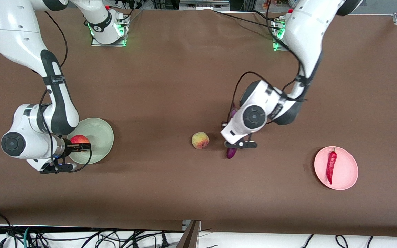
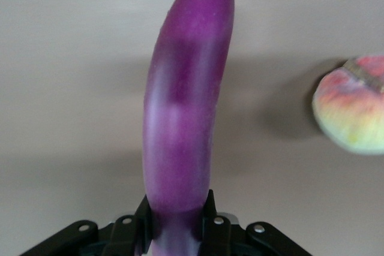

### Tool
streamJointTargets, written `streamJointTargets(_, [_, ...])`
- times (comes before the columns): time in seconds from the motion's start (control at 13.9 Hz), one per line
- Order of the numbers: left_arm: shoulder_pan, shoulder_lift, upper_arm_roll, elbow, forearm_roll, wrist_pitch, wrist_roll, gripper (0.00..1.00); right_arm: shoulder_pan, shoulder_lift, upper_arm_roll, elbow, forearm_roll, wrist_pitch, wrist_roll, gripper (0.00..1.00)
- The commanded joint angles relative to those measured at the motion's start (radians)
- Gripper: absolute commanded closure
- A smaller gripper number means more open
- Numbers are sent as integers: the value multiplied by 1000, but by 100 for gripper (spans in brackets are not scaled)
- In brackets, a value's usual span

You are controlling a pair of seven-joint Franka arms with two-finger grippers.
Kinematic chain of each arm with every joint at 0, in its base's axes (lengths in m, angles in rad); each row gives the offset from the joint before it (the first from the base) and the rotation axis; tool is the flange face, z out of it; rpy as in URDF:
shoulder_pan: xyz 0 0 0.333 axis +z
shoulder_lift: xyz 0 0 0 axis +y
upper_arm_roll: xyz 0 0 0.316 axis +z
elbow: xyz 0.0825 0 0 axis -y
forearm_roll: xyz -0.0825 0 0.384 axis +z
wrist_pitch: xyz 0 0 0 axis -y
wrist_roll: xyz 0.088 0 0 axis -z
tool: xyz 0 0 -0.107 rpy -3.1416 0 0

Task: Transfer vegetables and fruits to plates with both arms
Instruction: 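Carry the eggplant to the pink plate while the right gripper reaches the peach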

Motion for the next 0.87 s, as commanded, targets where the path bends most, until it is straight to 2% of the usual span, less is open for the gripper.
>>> streamJointTargets(0.0, [105, -113, -10, -19, -26, -143, 107, 100, 60, -14, 16, 87, 0, -141, 49, 0])
streamJointTargets(0.14, [166, -151, -2, 47, -31, -246, 128, 100, 137, -36, 20, 93, 0, -175, 153, 0])
streamJointTargets(0.43, [404, -103, 2, 78, -20, -257, 272, 100, 331, -70, 20, 98, 2, -162, 448, 0])
streamJointTargets(0.58, [514, -73, 18, 84, -19, -205, 437, 100, 411, -63, 20, 125, 5, -108, 546, 0])
streamJointTargets(0.79, [573, 11, 90, 139, 9, -89, 623, 100, 491, -32, 20, 125, 9, 73, 623, 0])
